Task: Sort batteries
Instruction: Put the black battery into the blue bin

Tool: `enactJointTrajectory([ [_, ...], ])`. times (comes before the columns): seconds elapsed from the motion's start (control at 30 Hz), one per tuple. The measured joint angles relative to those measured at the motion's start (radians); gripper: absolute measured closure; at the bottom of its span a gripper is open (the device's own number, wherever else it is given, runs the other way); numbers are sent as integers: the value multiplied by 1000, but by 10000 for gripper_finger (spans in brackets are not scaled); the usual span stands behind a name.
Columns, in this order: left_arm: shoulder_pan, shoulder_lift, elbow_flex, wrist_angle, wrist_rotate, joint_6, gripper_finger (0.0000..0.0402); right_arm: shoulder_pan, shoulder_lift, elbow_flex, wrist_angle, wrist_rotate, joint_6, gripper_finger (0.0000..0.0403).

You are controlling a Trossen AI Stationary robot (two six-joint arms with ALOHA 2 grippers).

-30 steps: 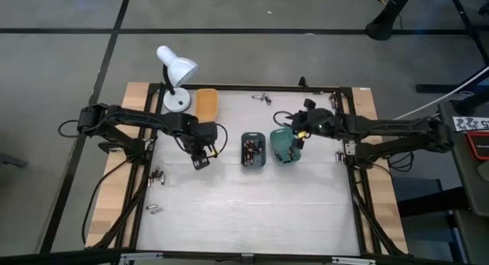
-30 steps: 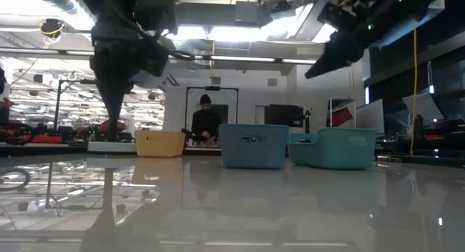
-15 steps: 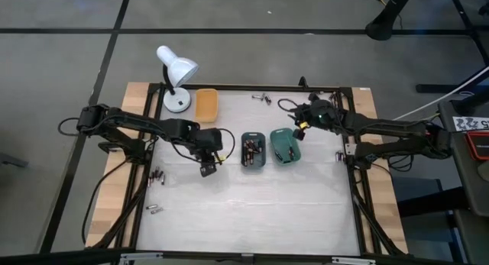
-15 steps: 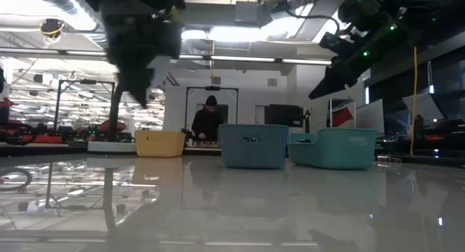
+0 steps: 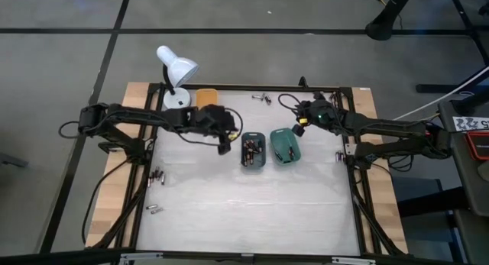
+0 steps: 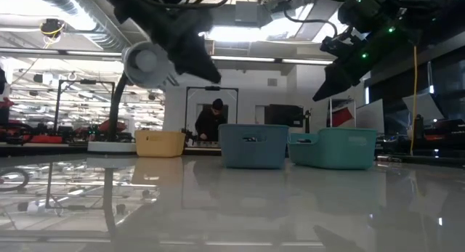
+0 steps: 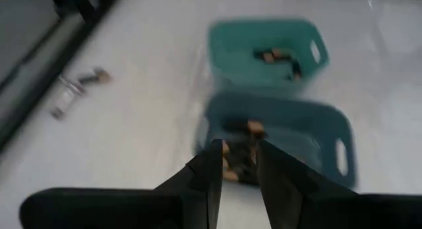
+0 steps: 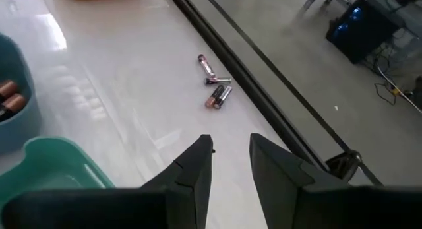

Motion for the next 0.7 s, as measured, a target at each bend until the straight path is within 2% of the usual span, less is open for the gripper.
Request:
enactJointTrajectory([
  [0.27,25,5,0,117,2,115,320,0,0,1,-64,38,43,297],
  [0.5,28,11,-1,74,2,177,320,-2,0,1,-174,83,168,297],
  [0.7,76,12,-49,129,3,275,320,-90,0,1,-215,83,198,297],
])
